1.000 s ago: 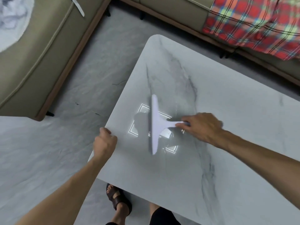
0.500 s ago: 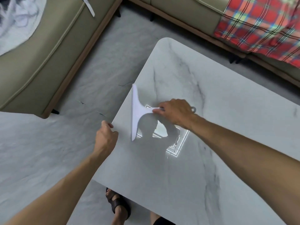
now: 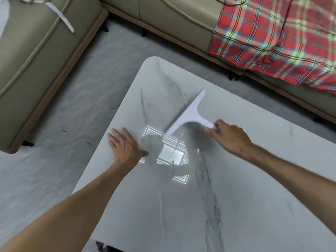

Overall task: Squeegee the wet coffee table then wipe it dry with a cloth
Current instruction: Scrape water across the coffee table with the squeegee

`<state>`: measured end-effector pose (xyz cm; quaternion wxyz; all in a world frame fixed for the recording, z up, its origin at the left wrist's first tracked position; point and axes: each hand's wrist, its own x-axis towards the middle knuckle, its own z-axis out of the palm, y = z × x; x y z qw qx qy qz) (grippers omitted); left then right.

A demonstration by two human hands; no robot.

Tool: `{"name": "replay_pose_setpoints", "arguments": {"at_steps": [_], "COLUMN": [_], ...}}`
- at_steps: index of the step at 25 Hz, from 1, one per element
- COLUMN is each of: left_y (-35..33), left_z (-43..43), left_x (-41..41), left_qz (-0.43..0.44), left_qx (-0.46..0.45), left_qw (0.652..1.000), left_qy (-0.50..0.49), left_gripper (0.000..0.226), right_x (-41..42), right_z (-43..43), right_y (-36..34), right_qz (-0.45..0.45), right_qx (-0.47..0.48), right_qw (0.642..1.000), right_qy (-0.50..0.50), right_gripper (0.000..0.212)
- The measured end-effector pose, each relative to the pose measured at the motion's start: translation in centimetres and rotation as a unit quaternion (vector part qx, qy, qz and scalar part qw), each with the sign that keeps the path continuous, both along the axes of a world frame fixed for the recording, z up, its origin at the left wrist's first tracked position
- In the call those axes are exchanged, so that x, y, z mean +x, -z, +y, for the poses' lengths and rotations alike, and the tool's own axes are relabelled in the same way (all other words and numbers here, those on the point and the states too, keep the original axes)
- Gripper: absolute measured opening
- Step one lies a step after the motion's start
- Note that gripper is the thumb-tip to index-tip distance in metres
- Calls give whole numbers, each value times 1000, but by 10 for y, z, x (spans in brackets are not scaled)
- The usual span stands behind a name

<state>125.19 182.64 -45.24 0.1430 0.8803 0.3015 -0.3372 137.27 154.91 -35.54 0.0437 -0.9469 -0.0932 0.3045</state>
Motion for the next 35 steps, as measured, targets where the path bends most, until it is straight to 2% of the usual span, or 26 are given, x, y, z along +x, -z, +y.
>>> {"name": "replay_pose_setpoints", "arguments": {"at_steps": [6,8,10,13,15,21,24,27,30,35], "left_y": [24,27,29,30,29,22,20,18,19,19], "left_z": [5,3,4,6,7,6,6,6,5,5], "left_x": [7,10,11,10,9,11,13,13,12,10], "left_qz": [47,62,67,68,65,61,65,73,73,69], "left_qx": [37,37,41,38,42,40,39,40,41,44], "left_qw": [998,997,996,996,996,996,996,996,995,996], "left_qy": [22,21,29,32,37,43,43,44,46,46], "left_gripper": [140,141,141,141,140,138,137,137,136,135], "right_x": [131,143,139,105,73,-8,22,81,110,19], "right_z": [153,187,197,160,115,-5,-6,36,58,8], "right_y": [21,31,42,50,49,8,0,14,31,40], "right_qz": [-31,-4,-13,-47,-46,14,-5,-53,-42,-52], "right_qx": [179,197,170,139,122,12,31,69,81,63], "right_qw": [983,980,985,987,989,998,998,996,994,995], "right_qy": [2,22,-7,-69,-66,-63,-48,-10,62,57], "right_gripper": [26,19,28,38,42,47,45,47,46,47]}}
